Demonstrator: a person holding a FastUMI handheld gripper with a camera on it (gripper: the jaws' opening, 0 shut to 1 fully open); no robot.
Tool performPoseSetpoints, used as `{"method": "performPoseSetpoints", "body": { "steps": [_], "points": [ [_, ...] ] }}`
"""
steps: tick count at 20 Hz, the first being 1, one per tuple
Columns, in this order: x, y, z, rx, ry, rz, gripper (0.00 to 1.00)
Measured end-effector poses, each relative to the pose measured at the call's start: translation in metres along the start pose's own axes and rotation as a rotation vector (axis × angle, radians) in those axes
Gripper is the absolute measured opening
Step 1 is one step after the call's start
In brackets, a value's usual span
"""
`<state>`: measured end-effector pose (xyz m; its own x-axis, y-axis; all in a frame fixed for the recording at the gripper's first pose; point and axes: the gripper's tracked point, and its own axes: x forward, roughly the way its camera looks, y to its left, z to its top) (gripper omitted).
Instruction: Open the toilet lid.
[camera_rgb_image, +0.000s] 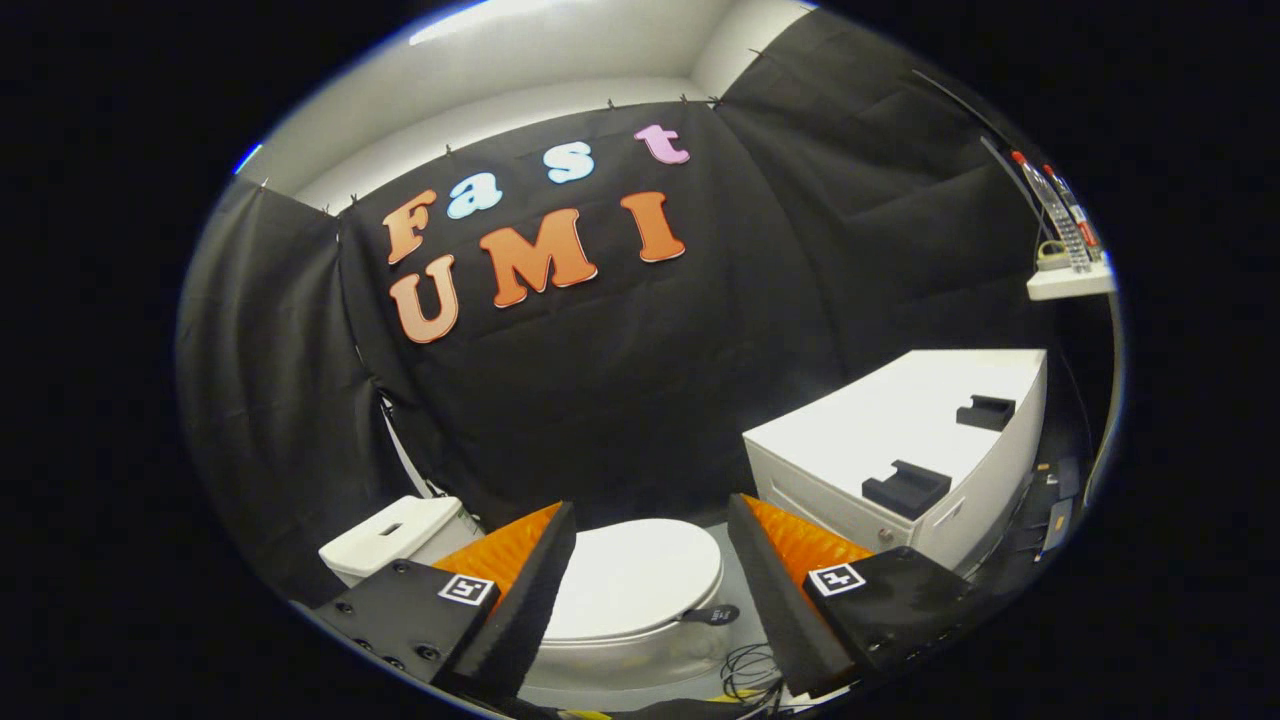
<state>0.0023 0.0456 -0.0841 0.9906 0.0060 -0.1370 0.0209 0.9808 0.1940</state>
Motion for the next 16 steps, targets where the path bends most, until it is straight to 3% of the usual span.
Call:
{"method": "performPoseSetpoints", "body": {
  "steps": [6,13,16],
  "points": [
    [0.019,-0.018,-0.06,0.245,0.128,-0.017,0.98],
    [0.03,-0.031,-0.139,0.31,0.286,-0.037,0.98],
    [0.034,-0.039,-0.156,0.429,0.335,-0.064,0.98]
  ]
}}
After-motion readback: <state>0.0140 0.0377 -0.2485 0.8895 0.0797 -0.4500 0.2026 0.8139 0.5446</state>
